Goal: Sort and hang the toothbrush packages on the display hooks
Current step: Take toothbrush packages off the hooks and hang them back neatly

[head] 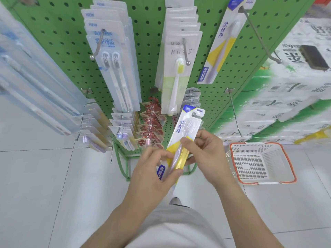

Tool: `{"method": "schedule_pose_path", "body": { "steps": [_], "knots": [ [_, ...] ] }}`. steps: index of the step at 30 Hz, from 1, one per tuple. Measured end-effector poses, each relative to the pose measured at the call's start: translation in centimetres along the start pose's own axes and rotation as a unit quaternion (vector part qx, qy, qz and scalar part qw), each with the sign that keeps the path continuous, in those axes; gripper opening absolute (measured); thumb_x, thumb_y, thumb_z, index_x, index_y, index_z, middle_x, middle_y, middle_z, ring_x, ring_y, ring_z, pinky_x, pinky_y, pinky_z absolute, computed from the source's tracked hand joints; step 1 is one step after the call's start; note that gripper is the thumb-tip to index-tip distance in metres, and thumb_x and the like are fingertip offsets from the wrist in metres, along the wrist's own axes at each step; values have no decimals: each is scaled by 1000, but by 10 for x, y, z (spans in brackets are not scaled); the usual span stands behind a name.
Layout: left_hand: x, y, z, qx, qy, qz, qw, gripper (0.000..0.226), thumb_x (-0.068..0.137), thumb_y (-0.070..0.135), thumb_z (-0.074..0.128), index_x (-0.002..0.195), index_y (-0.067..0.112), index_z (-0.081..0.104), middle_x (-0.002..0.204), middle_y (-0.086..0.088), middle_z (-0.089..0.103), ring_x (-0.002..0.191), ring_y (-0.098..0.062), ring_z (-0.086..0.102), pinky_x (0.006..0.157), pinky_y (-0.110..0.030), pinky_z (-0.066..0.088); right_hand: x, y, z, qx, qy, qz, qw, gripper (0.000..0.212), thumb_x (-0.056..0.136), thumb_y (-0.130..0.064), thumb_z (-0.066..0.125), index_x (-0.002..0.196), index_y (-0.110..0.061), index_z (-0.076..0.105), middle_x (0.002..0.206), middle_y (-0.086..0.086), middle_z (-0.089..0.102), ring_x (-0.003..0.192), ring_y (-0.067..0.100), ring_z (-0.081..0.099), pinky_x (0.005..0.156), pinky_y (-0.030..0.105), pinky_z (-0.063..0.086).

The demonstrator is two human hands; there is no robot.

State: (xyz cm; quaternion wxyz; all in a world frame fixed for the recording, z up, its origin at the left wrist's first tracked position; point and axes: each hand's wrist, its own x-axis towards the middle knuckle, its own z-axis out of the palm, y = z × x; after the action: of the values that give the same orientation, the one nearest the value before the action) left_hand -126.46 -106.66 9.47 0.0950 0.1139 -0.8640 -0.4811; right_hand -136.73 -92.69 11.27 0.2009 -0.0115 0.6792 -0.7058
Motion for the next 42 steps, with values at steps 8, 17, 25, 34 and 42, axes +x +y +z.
{"method": "schedule_pose_path", "body": {
  "steps": [8, 17, 25, 34, 42],
  "knots": [
    [0, -1, -3, -100, 41, -40, 993, 28, 82, 6, 79, 96, 29, 75, 82, 7, 66, 76, -17, 60, 70, -13, 46, -4, -5, 2, 68, -42, 32, 996, 19, 92, -4, 68, 111, -2, 66, 92, 22, 73, 78, 31, 75, 58, 37, 60],
    [-1, -10, -16, -378, -79, -170, 906, 16, 88, 5, 73, 104, 7, 70, 89, -3, 74, 82, -12, 65, 76, -18, 52, 9, 0, -10, 88, -140, 24, 986, 69, 72, -54, 83, 121, -8, 68, 111, 10, 71, 90, 18, 66, 67, 29, 54],
    [-3, -13, -18, -445, -213, -243, 835, 18, 92, 22, 69, 105, 10, 73, 101, -11, 74, 88, -19, 68, 79, -30, 56, 6, 4, 5, 97, -101, 11, 990, 25, 80, -12, 69, 101, 0, 61, 83, 6, 75, 67, 15, 69, 57, 24, 55],
    [2, -10, -17, -326, -151, -181, 916, 23, 92, 20, 60, 109, 6, 65, 97, -7, 78, 84, -20, 75, 68, -29, 57, 7, 10, 8, 5, -61, 14, 998, 34, 83, -13, 74, 100, 11, 58, 88, 20, 75, 69, 27, 71, 55, 33, 55],
    [0, -17, -11, -289, -146, -152, 934, 14, 98, 9, 60, 108, 13, 69, 102, -5, 78, 93, -23, 75, 78, -29, 57, 14, 4, 2, -35, -24, 8, 999, 33, 99, -21, 60, 101, 12, 61, 79, 21, 74, 58, 22, 69, 45, 27, 52]
  ]
}}
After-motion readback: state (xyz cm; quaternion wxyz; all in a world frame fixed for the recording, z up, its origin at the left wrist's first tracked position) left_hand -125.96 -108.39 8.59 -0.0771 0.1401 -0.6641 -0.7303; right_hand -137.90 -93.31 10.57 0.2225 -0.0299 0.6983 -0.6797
